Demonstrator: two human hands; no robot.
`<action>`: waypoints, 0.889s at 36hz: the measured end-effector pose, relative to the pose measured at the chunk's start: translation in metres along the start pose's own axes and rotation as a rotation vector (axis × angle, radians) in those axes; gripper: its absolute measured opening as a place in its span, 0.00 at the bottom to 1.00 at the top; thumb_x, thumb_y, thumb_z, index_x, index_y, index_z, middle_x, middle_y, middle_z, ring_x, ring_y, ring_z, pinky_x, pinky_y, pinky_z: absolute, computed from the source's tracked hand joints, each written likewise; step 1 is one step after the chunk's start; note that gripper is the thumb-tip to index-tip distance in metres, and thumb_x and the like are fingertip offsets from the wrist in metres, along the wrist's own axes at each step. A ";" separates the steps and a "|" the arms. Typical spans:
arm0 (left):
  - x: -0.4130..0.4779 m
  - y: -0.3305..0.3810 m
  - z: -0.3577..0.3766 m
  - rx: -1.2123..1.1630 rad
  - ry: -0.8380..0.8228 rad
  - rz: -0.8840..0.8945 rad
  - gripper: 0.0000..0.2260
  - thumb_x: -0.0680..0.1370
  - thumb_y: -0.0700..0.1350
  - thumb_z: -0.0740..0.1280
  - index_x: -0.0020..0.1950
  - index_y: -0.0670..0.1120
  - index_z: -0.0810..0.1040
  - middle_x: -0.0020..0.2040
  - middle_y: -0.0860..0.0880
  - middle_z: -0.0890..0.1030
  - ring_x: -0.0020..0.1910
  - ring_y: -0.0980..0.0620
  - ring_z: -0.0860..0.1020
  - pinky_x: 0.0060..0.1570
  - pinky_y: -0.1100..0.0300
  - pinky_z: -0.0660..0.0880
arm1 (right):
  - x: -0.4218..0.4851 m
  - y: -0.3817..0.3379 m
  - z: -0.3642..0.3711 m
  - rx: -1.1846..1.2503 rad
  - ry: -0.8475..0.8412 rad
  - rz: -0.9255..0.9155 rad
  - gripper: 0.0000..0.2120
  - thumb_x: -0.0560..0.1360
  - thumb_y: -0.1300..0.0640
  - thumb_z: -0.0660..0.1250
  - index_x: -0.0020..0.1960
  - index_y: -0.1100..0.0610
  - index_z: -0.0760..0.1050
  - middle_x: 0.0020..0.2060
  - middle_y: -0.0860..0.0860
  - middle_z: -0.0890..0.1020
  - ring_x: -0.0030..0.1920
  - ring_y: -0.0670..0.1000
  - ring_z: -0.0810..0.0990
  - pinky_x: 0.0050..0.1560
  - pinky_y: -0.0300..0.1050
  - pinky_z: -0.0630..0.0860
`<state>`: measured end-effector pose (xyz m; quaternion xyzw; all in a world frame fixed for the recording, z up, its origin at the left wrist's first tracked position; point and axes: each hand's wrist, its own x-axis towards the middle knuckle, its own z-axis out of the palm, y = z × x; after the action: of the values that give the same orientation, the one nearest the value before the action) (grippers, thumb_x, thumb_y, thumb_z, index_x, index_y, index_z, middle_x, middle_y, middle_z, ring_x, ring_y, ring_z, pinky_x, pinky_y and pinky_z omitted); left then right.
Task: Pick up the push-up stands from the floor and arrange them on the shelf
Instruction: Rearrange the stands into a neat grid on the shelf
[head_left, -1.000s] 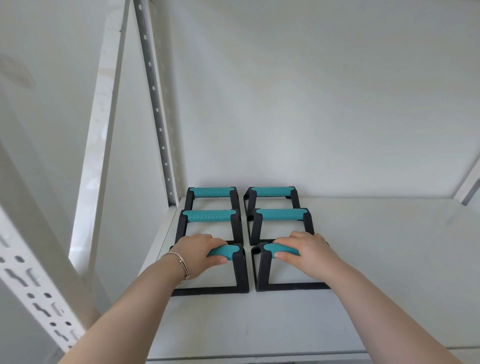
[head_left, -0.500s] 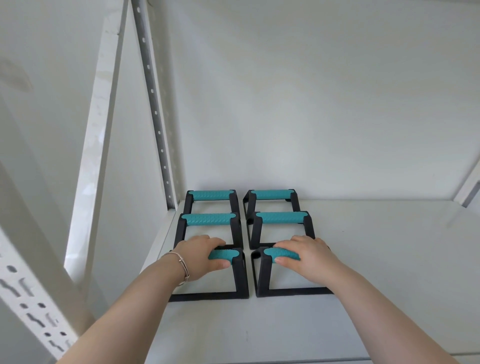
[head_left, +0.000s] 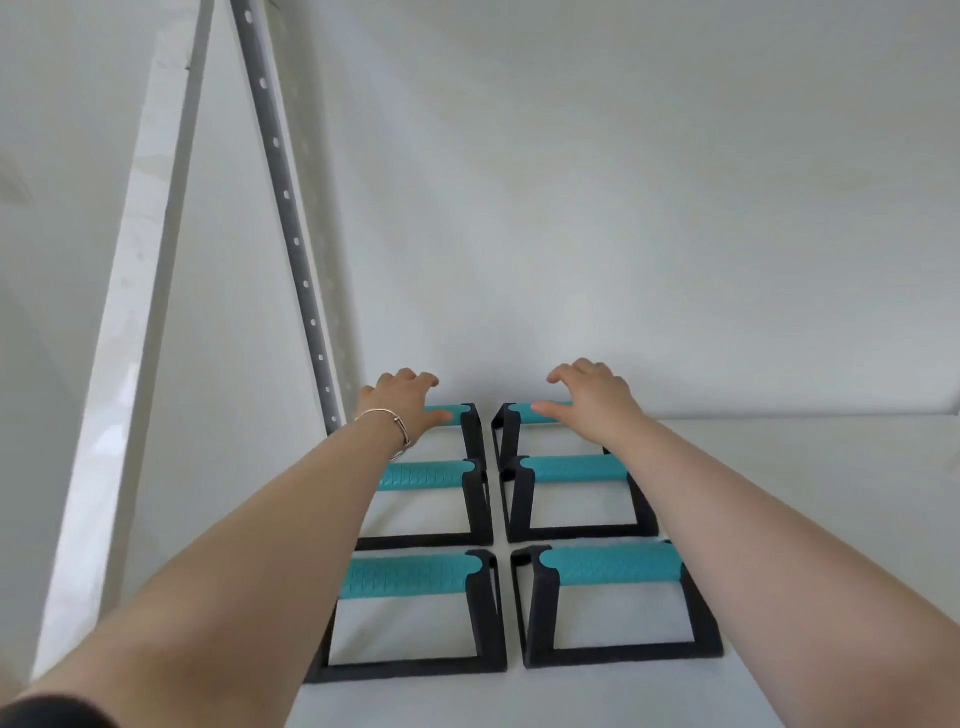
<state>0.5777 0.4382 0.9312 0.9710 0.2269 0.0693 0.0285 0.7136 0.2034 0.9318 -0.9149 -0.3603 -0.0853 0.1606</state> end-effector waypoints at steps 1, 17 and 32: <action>0.007 -0.002 0.003 0.030 -0.024 0.014 0.28 0.76 0.64 0.62 0.73 0.55 0.65 0.70 0.47 0.70 0.68 0.43 0.68 0.63 0.46 0.66 | 0.009 0.003 0.005 -0.030 -0.025 -0.005 0.28 0.73 0.33 0.63 0.64 0.49 0.72 0.62 0.51 0.74 0.63 0.55 0.70 0.60 0.53 0.68; 0.054 -0.020 0.038 -0.161 -0.200 0.027 0.17 0.80 0.52 0.62 0.69 0.57 0.72 0.66 0.53 0.76 0.65 0.48 0.73 0.66 0.46 0.68 | 0.048 0.028 0.044 -0.019 -0.282 0.121 0.17 0.78 0.41 0.60 0.66 0.42 0.71 0.64 0.49 0.75 0.65 0.55 0.70 0.61 0.58 0.68; 0.057 -0.021 0.045 -0.228 -0.142 0.025 0.14 0.80 0.50 0.63 0.65 0.58 0.75 0.62 0.53 0.78 0.61 0.47 0.74 0.65 0.44 0.68 | 0.043 0.026 0.039 -0.022 -0.277 0.149 0.17 0.79 0.41 0.59 0.67 0.40 0.71 0.62 0.49 0.75 0.64 0.56 0.69 0.62 0.58 0.67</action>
<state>0.6259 0.4812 0.8914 0.9667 0.2029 0.0258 0.1536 0.7640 0.2269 0.9008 -0.9438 -0.3093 0.0498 0.1051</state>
